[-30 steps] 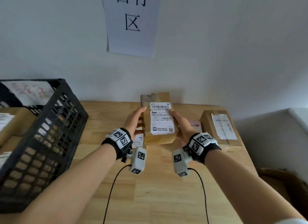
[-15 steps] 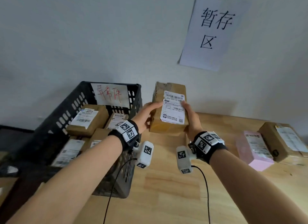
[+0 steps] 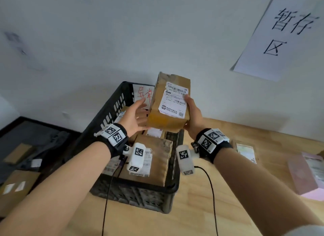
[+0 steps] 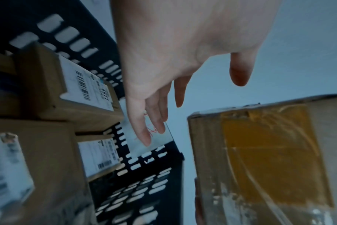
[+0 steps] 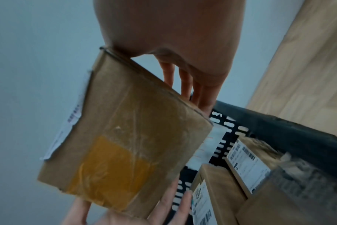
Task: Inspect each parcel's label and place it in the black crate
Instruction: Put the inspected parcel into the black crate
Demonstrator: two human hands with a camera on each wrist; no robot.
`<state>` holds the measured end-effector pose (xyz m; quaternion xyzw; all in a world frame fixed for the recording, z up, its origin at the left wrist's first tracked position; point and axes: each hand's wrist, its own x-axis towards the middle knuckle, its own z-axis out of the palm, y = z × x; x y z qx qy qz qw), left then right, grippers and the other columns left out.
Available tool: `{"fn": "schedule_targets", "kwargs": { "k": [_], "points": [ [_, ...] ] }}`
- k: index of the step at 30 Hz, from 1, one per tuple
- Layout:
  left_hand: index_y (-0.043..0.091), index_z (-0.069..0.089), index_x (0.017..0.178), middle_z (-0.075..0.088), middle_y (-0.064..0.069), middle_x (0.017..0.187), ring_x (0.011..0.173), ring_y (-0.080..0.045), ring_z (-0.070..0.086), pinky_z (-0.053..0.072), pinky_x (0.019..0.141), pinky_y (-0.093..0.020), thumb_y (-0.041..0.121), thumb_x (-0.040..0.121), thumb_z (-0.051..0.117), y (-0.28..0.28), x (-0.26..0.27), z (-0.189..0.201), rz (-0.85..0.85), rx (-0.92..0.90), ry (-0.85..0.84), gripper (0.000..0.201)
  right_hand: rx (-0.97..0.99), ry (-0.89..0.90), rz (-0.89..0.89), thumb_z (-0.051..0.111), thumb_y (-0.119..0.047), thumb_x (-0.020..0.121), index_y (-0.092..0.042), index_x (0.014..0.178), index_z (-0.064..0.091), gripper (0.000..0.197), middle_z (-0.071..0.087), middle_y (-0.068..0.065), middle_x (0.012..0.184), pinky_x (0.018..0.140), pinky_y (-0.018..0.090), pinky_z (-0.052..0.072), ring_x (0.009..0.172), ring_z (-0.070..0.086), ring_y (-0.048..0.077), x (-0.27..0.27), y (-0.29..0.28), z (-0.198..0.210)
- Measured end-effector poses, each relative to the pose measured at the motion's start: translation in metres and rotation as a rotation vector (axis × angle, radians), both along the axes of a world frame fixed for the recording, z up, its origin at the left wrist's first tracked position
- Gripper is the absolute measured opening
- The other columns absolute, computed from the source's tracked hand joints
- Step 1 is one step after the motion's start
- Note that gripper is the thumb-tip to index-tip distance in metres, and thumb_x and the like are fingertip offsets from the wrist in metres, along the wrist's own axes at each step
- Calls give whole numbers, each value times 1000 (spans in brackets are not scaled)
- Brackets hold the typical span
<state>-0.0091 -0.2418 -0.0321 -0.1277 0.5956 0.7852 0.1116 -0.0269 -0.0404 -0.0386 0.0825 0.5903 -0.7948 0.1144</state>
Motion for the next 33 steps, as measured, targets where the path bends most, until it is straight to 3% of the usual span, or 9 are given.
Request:
{"fn": "schedule_targets", "kwargs": {
  "k": [4,8,10,13,17,20,26,30,33],
  "points": [
    [24,65,80,55,7,57,57,-11,48,40,61,-26,52,86,58,-42,-26,-14,-57,85,-62,30,122,38,5,58,-53,84,-16,119,61,50,73,6,105,78,33,51,101,68,27,-16,-54,-8],
    [25,68,95,65,-1,82,85,-19,57,47,83,-41,58,83,57,-78,-50,-22,-176,50,-68,37,162,-43,-47,54,-51,88,-14,118,63,49,72,7,106,74,30,49,92,68,22,-36,-90,-12],
    [27,68,89,66,1,73,85,-20,57,46,91,-48,55,87,53,-93,-61,-24,-217,24,-71,31,207,-67,-74,51,-51,90,-16,113,63,43,72,6,103,69,28,47,86,67,19,-44,-100,-14],
    [26,68,95,69,-1,82,88,-22,59,48,88,-47,53,85,56,-96,-77,-30,-275,5,-97,30,266,-82,-144,47,-47,94,-18,106,63,36,72,2,95,66,26,48,80,67,16,-50,-101,-18],
    [20,61,119,64,-7,110,97,-24,57,50,83,-40,46,83,64,-86,-89,-41,-345,-19,-124,45,323,-152,-206,55,-59,79,-20,140,40,74,68,1,117,86,42,53,102,67,21,-64,-98,-33],
    [17,59,120,67,-4,108,96,-20,61,49,72,-31,37,90,59,-75,-101,-49,-435,-54,-150,36,338,-191,-220,52,-51,88,-19,145,31,69,63,2,125,97,49,49,109,64,22,-76,-96,-46],
    [18,60,122,66,-7,119,109,-26,59,51,81,-36,40,90,58,-61,-127,-69,-498,-96,-209,39,380,-225,-286,50,-44,94,-17,146,32,61,61,6,126,98,47,49,109,63,23,-92,-89,-64],
    [11,63,103,67,-8,93,82,-20,60,45,64,-27,29,97,48,-53,-139,-83,-454,-81,-252,25,463,-189,-295,52,-36,96,-16,146,30,59,60,4,118,77,30,55,94,64,16,-99,-84,-70],
    [9,48,75,45,-14,80,66,-19,44,33,59,-26,2,93,33,-51,-148,-95,-396,-142,-285,24,508,-182,-295,51,-36,96,-18,145,33,56,61,4,117,70,25,53,88,64,13,-106,-81,-77]
  ]
}}
